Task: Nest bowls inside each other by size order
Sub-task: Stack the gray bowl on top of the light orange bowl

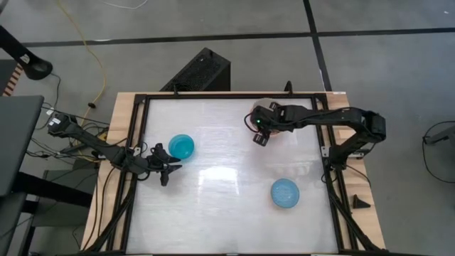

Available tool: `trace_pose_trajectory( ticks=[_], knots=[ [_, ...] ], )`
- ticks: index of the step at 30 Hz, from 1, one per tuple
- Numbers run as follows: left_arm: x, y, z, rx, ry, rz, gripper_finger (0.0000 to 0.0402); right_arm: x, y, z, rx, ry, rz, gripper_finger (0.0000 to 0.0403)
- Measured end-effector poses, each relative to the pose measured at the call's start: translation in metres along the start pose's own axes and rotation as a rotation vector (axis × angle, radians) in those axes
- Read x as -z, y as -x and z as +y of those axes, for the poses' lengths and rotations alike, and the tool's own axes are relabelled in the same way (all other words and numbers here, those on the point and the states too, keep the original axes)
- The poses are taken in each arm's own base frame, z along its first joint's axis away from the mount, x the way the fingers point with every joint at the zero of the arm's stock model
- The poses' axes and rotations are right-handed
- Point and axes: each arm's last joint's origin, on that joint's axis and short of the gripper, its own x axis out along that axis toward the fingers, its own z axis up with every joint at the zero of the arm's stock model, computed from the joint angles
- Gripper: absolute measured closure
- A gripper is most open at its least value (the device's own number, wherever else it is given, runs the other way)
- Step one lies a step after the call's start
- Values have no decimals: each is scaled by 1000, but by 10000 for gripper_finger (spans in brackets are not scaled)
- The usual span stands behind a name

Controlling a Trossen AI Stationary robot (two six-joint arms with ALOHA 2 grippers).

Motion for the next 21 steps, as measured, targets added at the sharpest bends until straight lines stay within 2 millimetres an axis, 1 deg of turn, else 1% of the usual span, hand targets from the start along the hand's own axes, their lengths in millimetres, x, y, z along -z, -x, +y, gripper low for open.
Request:
trace_pose_trajectory(
  ticks=[6, 9, 11, 14, 18, 19, 21],
  knots=[
    [0, 0, 0, 0, 0, 0, 276, 1, 0, 0, 0, 8, 12, 234],
    [0, 0, 0, 0, 0, 0, 276, 0, 6, -2, 3, 20, 40, 199],
    [0, 0, 0, 0, 0, 0, 276, -2, 11, -2, 1, 27, 47, 185],
    [0, 0, 0, 0, 0, 0, 276, -6, 22, -1, -1, 27, 59, 177],
    [0, 0, 0, 0, 0, 0, 276, -13, 35, 5, -3, 1, 22, 182],
    [0, 0, 0, 0, 0, 0, 276, -13, 37, 8, 23, -5, 8, 186],
    [0, 0, 0, -1, 0, 0, 276, -11, 40, 16, 132, -18, -30, 201]
  ],
)
